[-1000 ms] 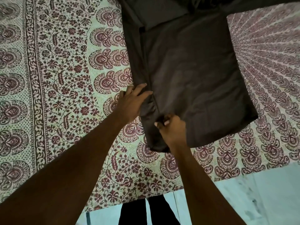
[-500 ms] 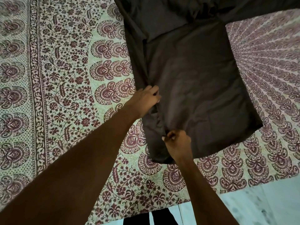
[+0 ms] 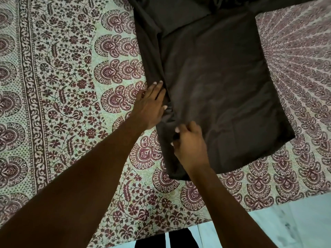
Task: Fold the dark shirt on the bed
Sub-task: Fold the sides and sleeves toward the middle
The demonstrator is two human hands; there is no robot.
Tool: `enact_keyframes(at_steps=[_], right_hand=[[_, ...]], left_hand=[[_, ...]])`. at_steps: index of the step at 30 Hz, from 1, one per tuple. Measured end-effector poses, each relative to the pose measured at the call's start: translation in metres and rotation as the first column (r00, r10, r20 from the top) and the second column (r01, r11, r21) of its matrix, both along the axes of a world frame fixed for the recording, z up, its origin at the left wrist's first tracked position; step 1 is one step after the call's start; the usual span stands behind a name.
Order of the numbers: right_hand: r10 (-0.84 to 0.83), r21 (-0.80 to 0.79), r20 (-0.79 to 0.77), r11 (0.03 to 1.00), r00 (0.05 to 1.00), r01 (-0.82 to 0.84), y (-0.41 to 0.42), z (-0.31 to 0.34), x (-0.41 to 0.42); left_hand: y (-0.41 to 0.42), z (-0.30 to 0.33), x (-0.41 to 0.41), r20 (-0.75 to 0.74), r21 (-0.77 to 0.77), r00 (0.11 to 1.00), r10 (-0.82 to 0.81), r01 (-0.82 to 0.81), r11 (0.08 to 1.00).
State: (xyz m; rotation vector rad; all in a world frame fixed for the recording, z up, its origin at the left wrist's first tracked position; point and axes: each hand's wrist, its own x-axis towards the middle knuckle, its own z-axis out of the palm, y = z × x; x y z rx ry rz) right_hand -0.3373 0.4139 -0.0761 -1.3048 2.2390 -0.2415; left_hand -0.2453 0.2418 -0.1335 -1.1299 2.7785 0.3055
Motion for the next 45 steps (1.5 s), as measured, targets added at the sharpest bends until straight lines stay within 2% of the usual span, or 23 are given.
enact_keyframes(at_steps=[2, 4, 6, 9, 11, 14, 16, 19, 21, 24, 27, 28, 30, 32, 34, 36, 39, 42, 44, 45], right_hand=[[0.178, -0.010, -0.004, 0.984, 0.984, -0.178, -0.006, -0.011, -0.003], [0.251, 0.011, -0.010, 0.968, 0.968, -0.251, -0.010, -0.020, -0.007], [0.264, -0.033, -0.072, 0.963, 0.962, -0.267, -0.016, -0.024, -0.009], [0.254, -0.149, -0.137, 0.950, 0.957, -0.274, -0.043, -0.030, -0.017], [0.288, -0.153, -0.131, 0.940, 0.949, -0.306, -0.066, -0.037, -0.025], [0.338, -0.125, -0.155, 0.925, 0.928, -0.358, -0.098, -0.042, -0.030], [0.326, -0.130, -0.207, 0.925, 0.923, -0.356, -0.118, -0.041, -0.035], [0.296, -0.189, -0.292, 0.914, 0.909, -0.359, -0.153, -0.040, -0.047], [0.290, -0.165, -0.323, 0.920, 0.901, -0.356, -0.177, -0.042, -0.056], [0.275, -0.122, -0.326, 0.937, 0.905, -0.329, -0.201, -0.043, -0.069], [0.236, -0.182, -0.278, 0.939, 0.931, -0.292, -0.222, -0.045, -0.079], [0.175, -0.239, -0.231, 0.943, 0.957, -0.231, -0.233, -0.046, -0.082], [-0.034, -0.382, -0.072, 0.924, 0.997, 0.004, -0.262, -0.046, -0.090], [-0.160, -0.395, 0.026, 0.905, 0.987, 0.157, -0.292, -0.043, -0.106], [-0.041, -0.197, -0.027, 0.980, 0.999, 0.035, -0.321, -0.038, -0.122], [0.151, -0.024, -0.113, 0.988, 0.982, -0.155, -0.342, -0.035, -0.134], [0.352, 0.002, -0.307, 0.929, 0.884, -0.370, -0.362, -0.037, -0.146], [0.337, -0.059, -0.482, 0.908, 0.809, -0.414, -0.369, -0.037, -0.164], [0.260, -0.082, -0.516, 0.934, 0.816, -0.349, -0.372, -0.035, -0.178], [0.275, -0.048, -0.506, 0.937, 0.817, -0.345, -0.374, -0.034, -0.183]], left_hand=[[-0.003, -0.001, 0.004, -0.022, 0.044, 0.999, -0.032, 0.033, 0.998], [-0.011, 0.001, 0.008, -0.075, 0.014, 0.996, -0.049, 0.050, 0.999], [-0.022, 0.003, 0.011, -0.070, -0.008, 0.997, -0.029, 0.028, 1.000], [-0.042, 0.004, 0.012, -0.034, 0.112, 0.999, 0.018, -0.014, 0.994], [-0.049, 0.006, 0.010, -0.086, 0.158, 0.996, 0.012, 0.001, 0.987], [-0.068, 0.010, 0.010, -0.190, 0.099, 0.981, 0.040, -0.021, 0.995], [-0.087, 0.013, 0.008, -0.153, 0.090, 0.987, 0.050, -0.037, 0.995], [-0.113, 0.016, 0.003, -0.043, 0.184, 0.997, 0.060, -0.051, 0.982], [-0.128, 0.015, 0.000, -0.011, 0.186, 0.998, 0.056, -0.053, 0.981], [-0.143, 0.015, -0.007, -0.043, 0.180, 0.996, 0.081, -0.072, 0.981], [-0.154, 0.017, -0.017, -0.134, 0.133, 0.983, 0.129, -0.111, 0.985], [-0.158, 0.018, -0.020, -0.154, 0.117, 0.977, 0.146, -0.129, 0.985], [-0.167, 0.020, -0.026, -0.146, 0.080, 0.977, 0.158, -0.147, 0.986], [-0.176, 0.021, -0.030, -0.086, 0.068, 0.984, 0.155, -0.149, 0.987], [-0.188, 0.022, -0.033, -0.012, 0.118, 0.986, 0.166, -0.163, 0.980], [-0.198, 0.022, -0.036, 0.055, 0.180, 0.984, 0.168, -0.176, 0.968], [-0.206, 0.023, -0.039, 0.111, 0.228, 0.979, 0.171, -0.193, 0.954], [-0.210, 0.026, -0.045, 0.125, 0.216, 0.978, 0.169, -0.194, 0.957], [-0.214, 0.028, -0.050, 0.174, 0.193, 0.973, 0.149, -0.182, 0.964], [-0.216, 0.028, -0.052, 0.199, 0.168, 0.970, 0.136, -0.171, 0.971]])
